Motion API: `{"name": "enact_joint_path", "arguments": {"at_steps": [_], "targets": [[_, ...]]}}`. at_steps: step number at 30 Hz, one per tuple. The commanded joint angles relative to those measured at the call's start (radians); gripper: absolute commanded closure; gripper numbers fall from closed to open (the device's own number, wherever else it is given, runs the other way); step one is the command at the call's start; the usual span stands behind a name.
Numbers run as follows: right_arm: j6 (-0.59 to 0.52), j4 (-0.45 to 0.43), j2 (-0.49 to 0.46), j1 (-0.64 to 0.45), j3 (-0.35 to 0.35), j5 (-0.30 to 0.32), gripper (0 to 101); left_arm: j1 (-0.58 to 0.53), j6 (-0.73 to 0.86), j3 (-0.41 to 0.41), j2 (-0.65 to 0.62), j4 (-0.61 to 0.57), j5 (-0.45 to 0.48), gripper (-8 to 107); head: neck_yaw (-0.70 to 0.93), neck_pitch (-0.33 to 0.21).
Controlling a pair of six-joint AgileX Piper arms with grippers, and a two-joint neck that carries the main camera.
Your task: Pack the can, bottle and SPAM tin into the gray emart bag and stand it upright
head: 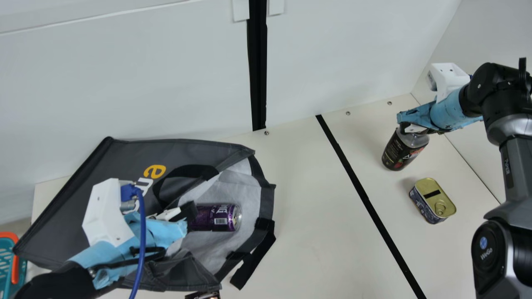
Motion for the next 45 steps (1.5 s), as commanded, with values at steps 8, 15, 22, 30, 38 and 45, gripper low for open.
{"name": "enact_joint_path", "arguments": {"at_steps": [8,15,22,30,38,45], "targets": [[-0.035,0.019,-0.043,0.036,0.024,-0.007,101,0.0,0.0,0.0,0.0,0.0,0.0,107,-0.002,-0.023],[-0.067,0.029,-0.091,0.074,0.067,-0.013,101,0.0,0.0,0.0,0.0,0.0,0.0,107,-0.002,-0.023],[-0.105,0.043,-0.146,0.121,0.119,-0.016,101,0.0,0.0,0.0,0.0,0.0,0.0,107,-0.002,-0.023],[-0.133,0.054,-0.214,0.187,0.188,-0.016,101,0.0,0.0,0.0,0.0,0.0,0.0,107,-0.002,-0.023],[-0.151,0.091,-0.277,0.247,0.244,0.011,101,0.0,0.0,0.0,0.0,0.0,0.0,107,-0.002,-0.023],[-0.162,0.127,-0.33,0.293,0.283,0.045,101,0.0,0.0,0.0,0.0,0.0,0.0,107,-0.002,-0.023]]}}
